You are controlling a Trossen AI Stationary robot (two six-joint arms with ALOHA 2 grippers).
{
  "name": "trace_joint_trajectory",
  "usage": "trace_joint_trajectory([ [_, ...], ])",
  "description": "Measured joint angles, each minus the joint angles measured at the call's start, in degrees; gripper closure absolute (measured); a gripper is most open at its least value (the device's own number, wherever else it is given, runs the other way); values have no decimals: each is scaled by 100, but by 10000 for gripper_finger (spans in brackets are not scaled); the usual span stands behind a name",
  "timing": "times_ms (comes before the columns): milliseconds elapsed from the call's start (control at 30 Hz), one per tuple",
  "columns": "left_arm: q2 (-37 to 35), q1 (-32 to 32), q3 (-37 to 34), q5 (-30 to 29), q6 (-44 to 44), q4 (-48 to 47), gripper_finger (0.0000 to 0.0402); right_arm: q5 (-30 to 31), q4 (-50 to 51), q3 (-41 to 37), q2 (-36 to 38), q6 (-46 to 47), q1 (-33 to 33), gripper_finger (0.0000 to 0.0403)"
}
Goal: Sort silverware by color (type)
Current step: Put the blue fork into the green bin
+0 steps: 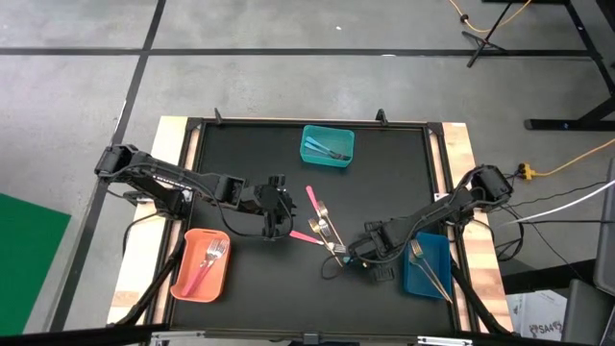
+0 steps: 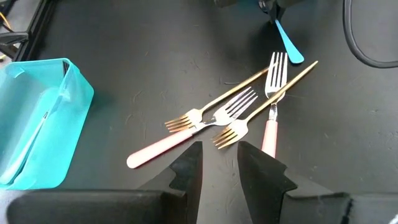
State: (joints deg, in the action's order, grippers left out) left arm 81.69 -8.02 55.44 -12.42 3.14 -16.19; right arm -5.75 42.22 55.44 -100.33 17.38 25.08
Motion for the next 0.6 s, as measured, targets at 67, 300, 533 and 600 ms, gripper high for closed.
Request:
trace_joint_trajectory([
  [67, 0, 0, 0, 1, 0, 0, 306, -56, 0, 8, 0, -5, -1, 400],
  [300, 0, 1, 0, -1, 0, 3, 306, -66, 534, 461, -46, -394, 0, 401],
  [533, 0, 1, 0, -14, 0, 52, 306, -26, 1070, 1167, -31, -1008, 0, 402],
  [600, 0, 1, 0, -14, 0, 55, 306, 93, 1264, 1398, -26, -1170, 0, 402],
])
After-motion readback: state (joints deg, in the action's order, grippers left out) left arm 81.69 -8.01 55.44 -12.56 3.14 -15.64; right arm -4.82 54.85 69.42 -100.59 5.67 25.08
